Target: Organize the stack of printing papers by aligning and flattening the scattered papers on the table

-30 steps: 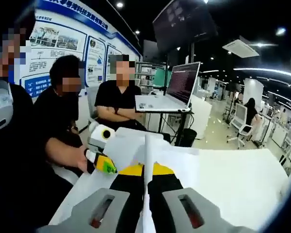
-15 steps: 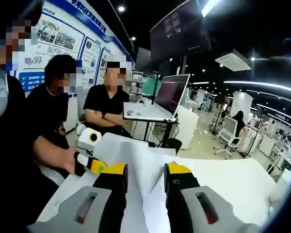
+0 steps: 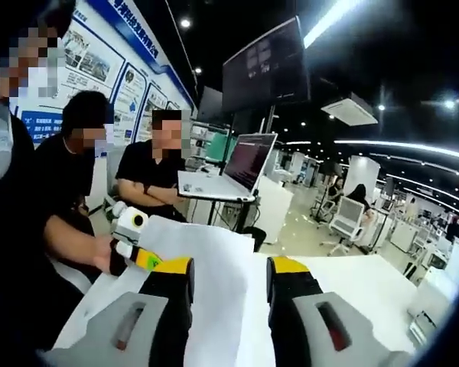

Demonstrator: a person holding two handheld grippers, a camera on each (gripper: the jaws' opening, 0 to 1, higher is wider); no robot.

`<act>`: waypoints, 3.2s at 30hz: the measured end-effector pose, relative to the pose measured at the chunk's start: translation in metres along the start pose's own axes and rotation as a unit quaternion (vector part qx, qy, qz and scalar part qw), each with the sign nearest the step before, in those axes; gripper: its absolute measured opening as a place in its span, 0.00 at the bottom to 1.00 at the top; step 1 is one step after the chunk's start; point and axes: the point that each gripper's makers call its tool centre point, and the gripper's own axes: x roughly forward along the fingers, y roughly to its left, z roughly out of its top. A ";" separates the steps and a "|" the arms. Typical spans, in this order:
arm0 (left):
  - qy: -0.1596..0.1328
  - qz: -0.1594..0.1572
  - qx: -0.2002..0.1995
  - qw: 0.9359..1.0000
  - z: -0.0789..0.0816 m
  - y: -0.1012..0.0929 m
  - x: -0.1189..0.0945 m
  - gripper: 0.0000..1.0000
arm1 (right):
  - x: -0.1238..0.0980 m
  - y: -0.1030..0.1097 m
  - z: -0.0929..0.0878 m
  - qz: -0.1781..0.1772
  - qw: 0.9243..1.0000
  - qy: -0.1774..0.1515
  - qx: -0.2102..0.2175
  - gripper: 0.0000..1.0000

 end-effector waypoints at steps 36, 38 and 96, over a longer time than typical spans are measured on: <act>0.008 -0.001 -0.006 1.000 -0.005 -0.006 0.002 0.06 | -0.068 -0.027 -0.057 -0.081 0.990 -0.014 0.112 0.39; 0.008 -0.001 -0.006 1.000 -0.005 -0.006 0.002 0.06 | -0.072 -0.029 -0.061 -0.088 0.989 -0.011 0.115 0.39; 0.024 0.000 -0.004 1.000 -0.008 -0.001 0.001 0.06 | -0.224 -0.086 -0.194 -0.286 0.936 0.045 0.201 0.43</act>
